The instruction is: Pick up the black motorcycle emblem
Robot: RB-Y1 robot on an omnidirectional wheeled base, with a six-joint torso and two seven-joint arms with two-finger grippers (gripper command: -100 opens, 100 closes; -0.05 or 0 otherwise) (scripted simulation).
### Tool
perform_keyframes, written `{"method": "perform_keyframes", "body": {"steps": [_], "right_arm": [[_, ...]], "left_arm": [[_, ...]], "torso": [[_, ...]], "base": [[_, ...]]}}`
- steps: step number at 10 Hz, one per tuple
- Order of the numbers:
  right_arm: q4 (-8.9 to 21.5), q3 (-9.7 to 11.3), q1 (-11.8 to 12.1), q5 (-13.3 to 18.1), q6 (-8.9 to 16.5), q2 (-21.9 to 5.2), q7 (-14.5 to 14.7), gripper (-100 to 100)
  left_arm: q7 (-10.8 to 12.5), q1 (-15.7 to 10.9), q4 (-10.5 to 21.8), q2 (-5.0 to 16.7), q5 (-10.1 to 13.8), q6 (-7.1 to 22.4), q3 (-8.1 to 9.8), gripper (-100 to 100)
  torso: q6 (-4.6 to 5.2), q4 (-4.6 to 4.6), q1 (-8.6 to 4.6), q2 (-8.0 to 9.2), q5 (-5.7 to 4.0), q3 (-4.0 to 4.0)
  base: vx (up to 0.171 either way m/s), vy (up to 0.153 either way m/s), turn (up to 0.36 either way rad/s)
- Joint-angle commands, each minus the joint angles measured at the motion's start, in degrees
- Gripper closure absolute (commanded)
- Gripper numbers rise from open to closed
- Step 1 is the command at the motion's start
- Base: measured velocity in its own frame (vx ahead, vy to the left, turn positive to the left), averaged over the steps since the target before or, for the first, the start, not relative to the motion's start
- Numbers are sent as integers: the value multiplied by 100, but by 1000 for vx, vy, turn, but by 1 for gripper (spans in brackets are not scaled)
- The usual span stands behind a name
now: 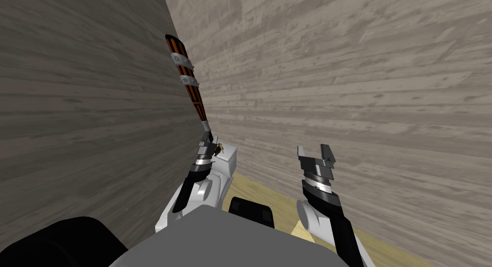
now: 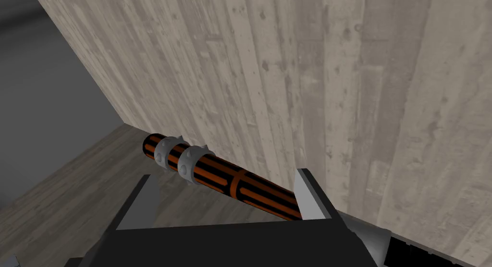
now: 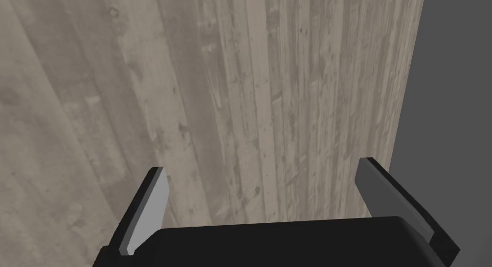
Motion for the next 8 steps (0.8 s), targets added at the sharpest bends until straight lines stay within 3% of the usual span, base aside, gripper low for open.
{"method": "perform_keyframes", "body": {"steps": [1, 8], "right_arm": [[0, 0, 0, 0, 0, 0, 0, 0], [0, 0, 0, 0, 0, 0, 0, 0]], "left_arm": [[-16, 25, 44, 208, 8, 9, -28, -100], [-133, 261, 501, 1344, 63, 124, -258, -100]], "torso": [[0, 0, 0, 0, 0, 0], [0, 2, 19, 9, 4, 5]], "base": [[-5, 15, -44], [-26, 49, -86]]}}
